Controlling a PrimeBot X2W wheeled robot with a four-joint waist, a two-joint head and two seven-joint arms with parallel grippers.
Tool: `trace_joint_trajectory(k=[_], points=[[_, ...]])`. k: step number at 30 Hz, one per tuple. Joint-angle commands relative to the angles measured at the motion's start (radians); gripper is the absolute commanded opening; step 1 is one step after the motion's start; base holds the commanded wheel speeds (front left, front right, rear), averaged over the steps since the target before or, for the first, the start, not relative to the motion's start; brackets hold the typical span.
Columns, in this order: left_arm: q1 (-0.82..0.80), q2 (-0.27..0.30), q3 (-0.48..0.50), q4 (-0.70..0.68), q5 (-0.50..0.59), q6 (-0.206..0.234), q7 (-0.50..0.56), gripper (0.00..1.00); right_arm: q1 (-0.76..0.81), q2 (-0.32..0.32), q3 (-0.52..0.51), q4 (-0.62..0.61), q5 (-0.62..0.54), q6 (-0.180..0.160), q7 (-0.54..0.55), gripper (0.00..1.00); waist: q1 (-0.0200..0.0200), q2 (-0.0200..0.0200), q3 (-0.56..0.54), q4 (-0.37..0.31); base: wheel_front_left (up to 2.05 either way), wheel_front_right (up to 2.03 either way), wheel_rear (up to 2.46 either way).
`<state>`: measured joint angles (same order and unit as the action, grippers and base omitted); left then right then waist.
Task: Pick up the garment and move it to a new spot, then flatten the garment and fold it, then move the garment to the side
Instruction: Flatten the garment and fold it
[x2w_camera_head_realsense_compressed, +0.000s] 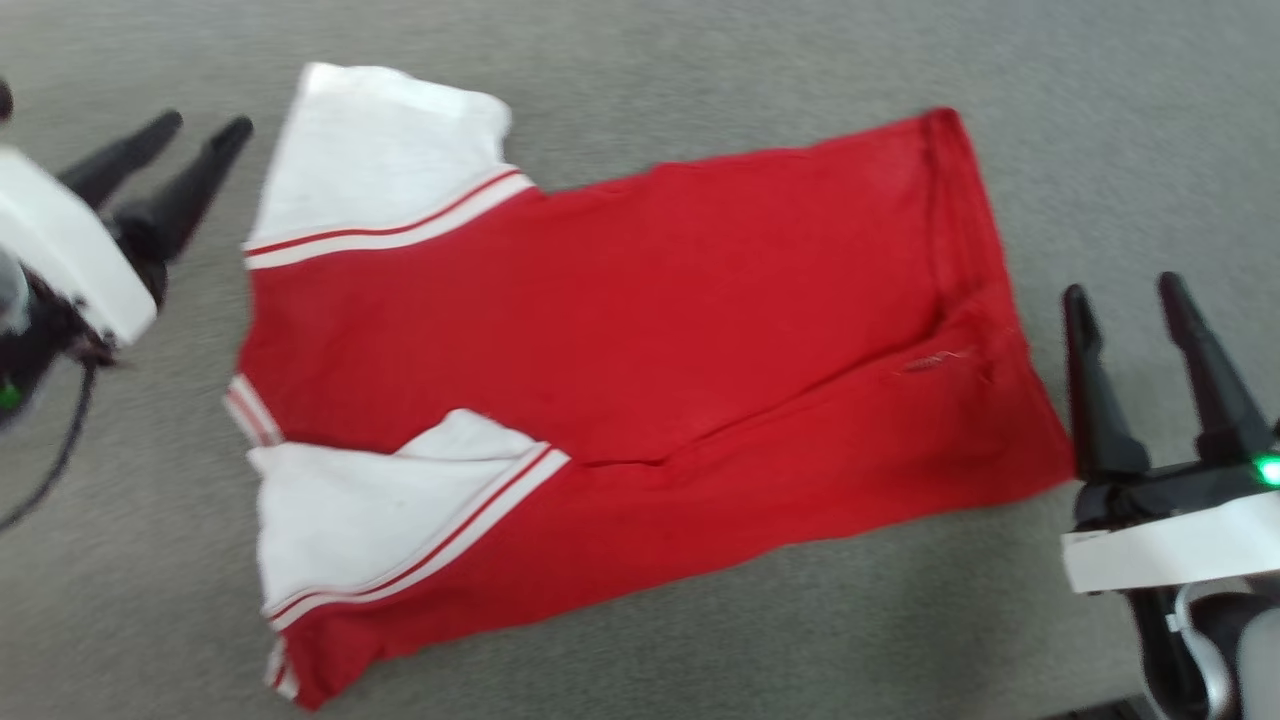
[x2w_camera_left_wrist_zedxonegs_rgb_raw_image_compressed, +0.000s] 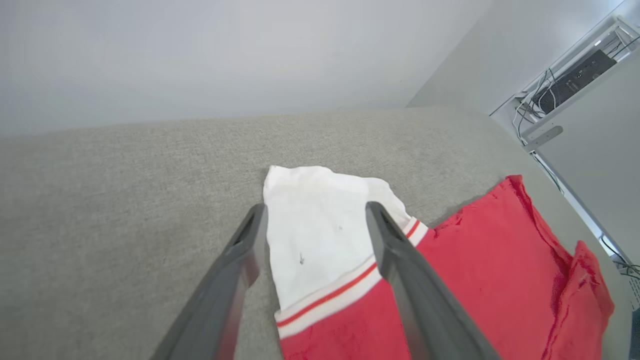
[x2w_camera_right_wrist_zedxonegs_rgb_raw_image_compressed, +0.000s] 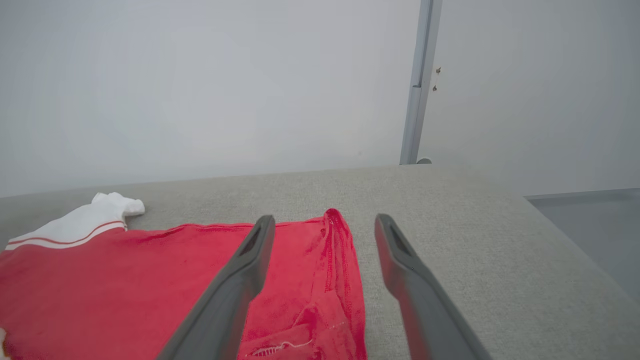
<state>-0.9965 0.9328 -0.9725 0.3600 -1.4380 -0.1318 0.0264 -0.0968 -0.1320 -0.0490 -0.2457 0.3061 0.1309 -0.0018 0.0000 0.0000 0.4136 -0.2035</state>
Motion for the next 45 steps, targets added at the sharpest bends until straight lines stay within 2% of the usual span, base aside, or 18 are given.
trace_joint_trajectory(k=[1, 4, 13, 17, 22, 23, 24, 25, 28, 31, 32, 37, 41, 45], points=[[-0.036, -0.002, -0.008, 0.034, 0.004, 0.002, 0.035, 1.00, -0.002, 0.010, 0.012, 0.008, -0.006, 0.000, -0.015, 1.00, 0.0000, 0.0000, 0.033, -0.051, 0.00, 0.00, 0.00], [-0.111, -0.016, -0.036, 0.112, 0.014, 0.002, 0.141, 1.00, -0.002, 0.022, 0.020, 0.028, -0.006, 0.000, -0.033, 1.00, 0.0000, 0.0000, 0.052, -0.090, 0.00, 0.00, 0.00], [-0.260, 0.000, -0.104, 0.282, 0.004, 0.002, 0.432, 1.00, -0.019, 0.049, 0.078, 0.086, 0.017, 0.000, -0.070, 1.00, 0.0000, 0.0000, 0.106, -0.173, 0.00, 0.00, 0.00], [-0.298, 0.005, -0.112, 0.291, -0.031, 0.002, 0.543, 1.00, -0.029, 0.053, 0.106, 0.111, 0.023, 0.000, -0.068, 1.00, 0.0000, 0.0000, 0.126, -0.196, 0.00, 0.00, 0.00], [-0.321, -0.005, -0.146, 0.281, -0.027, 0.002, 0.613, 1.00, -0.048, 0.053, 0.117, 0.122, 0.028, 0.000, -0.068, 1.00, 0.0000, 0.0000, 0.142, -0.202, 0.00, 0.00, 0.00], [-0.321, -0.011, -0.146, 0.272, -0.040, 0.002, 0.622, 0.58, -0.053, 0.053, 0.114, 0.123, 0.029, 0.000, -0.065, 1.00, 0.0000, 0.0000, 0.144, -0.199, 0.00, 0.00, 0.00], [-0.323, -0.016, -0.145, 0.260, -0.041, 0.002, 0.627, 0.36, -0.063, 0.050, 0.117, 0.124, 0.029, 0.000, -0.058, 1.00, 0.0000, 0.0000, 0.147, -0.196, 0.00, 0.00, 0.00], [-0.327, -0.017, -0.146, 0.252, -0.043, 0.002, 0.630, 0.00, -0.073, 0.044, 0.123, 0.125, 0.030, 0.000, -0.048, 1.00, 0.0000, 0.0000, 0.149, -0.193, 0.00, 0.00, 0.00], [-0.334, -0.012, -0.155, 0.232, -0.023, 0.002, 0.611, 0.00, -0.121, 0.022, 0.148, 0.146, 0.045, 0.000, 0.023, 1.00, 0.0000, 0.0000, 0.154, -0.182, 0.00, 0.00, 0.00], [-0.336, -0.016, -0.162, 0.225, -0.014, 0.002, 0.593, 0.00, -0.220, -0.033, 0.183, 0.183, 0.065, 0.000, 0.137, 1.00, 0.0000, 0.0000, 0.159, -0.166, 0.00, 0.00, 0.00], [-0.336, -0.016, -0.162, 0.225, -0.014, 0.002, 0.593, 0.00, -0.220, -0.033, 0.183, 0.183, 0.065, 0.000, 0.137, 1.00, 0.0000, 0.0000, 0.159, -0.166, 0.00, 0.00, 0.00], [-0.354, -0.045, -0.173, 0.204, -0.013, 0.002, 0.567, 0.00, -0.433, -0.119, 0.242, 0.282, 0.133, 0.000, 0.350, 1.00, 0.0000, 0.0000, 0.178, -0.126, 0.00, 0.00, 0.00], [-0.375, -0.069, -0.182, 0.177, -0.010, 0.002, 0.547, 0.00, -0.590, -0.157, 0.249, 0.383, 0.195, 0.000, 0.506, 1.00, 0.0000, 0.0000, 0.196, -0.088, 0.00, 0.00, 0.00], [-0.399, -0.087, -0.196, 0.135, -0.006, 0.002, 0.532, 0.00, -0.709, -0.166, 0.228, 0.488, 0.219, 0.000, 0.608, 1.00, 0.0000, 0.0000, 0.218, -0.051, 0.00, 0.00, 0.00]])
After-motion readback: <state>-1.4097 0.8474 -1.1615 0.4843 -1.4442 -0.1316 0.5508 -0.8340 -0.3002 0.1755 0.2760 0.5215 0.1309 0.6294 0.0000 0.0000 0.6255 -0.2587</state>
